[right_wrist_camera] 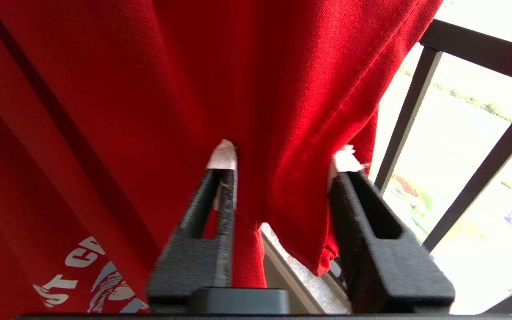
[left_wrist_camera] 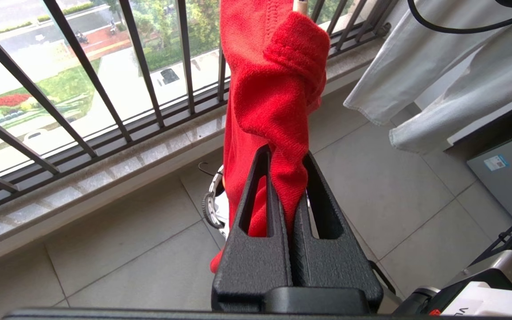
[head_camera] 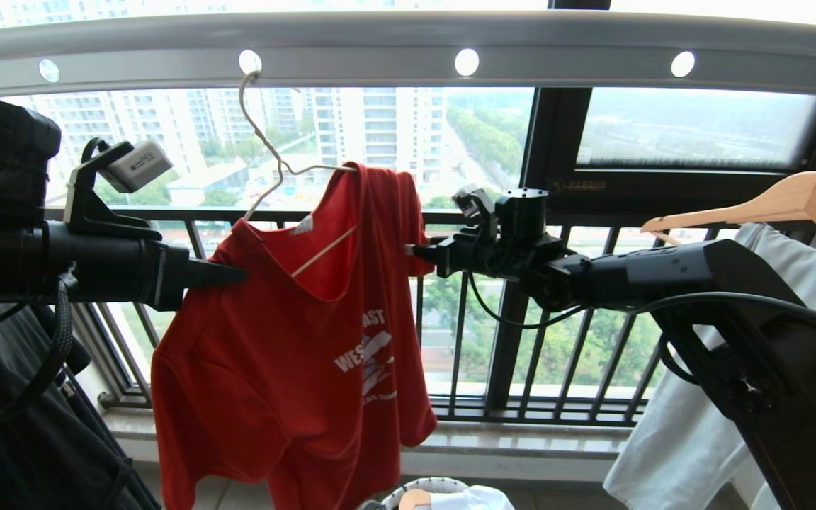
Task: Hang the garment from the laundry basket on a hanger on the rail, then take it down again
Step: Take the clothes off the clothes rack
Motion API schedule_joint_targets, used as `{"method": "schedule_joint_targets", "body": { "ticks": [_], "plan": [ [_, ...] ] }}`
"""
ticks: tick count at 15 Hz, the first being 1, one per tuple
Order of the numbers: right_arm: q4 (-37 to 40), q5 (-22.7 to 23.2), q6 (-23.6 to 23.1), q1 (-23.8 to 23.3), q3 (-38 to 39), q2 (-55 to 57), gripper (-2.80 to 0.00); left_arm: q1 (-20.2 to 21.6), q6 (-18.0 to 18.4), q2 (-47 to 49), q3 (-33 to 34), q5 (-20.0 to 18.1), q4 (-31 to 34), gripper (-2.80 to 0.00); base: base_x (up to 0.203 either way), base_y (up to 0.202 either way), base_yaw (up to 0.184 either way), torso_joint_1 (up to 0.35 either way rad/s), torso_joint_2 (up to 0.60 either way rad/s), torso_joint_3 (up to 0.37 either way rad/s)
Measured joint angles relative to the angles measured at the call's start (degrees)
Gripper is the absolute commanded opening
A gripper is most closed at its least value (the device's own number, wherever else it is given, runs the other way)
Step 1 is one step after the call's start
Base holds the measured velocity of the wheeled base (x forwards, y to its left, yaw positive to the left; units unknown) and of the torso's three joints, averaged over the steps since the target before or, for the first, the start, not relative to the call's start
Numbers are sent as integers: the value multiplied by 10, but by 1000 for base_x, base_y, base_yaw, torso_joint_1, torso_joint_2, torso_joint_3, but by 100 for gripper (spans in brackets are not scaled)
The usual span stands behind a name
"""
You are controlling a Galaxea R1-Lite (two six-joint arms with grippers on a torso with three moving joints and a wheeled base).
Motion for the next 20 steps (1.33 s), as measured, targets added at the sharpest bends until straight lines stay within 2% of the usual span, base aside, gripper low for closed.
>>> {"method": "schedule_joint_targets", "body": {
  "ticks": [6,11,15,20],
  "plan": [
    [-1,-8,13,-6,6,1,-280,0,0,2,-1,0,0,-280,0,0,0,0,0,0],
    [0,-68,14,-19,9,6,-280,0,0,2,-1,0,-1,-280,0,0,0,0,0,0],
    [3,-99,13,-39,24,4,-280,0,-1,3,-2,0,-1,-280,0,0,0,0,0,0],
    [46,-149,-9,-43,28,4,-280,0,-2,0,-2,0,0,-280,0,0,0,0,0,0]
  ]
}}
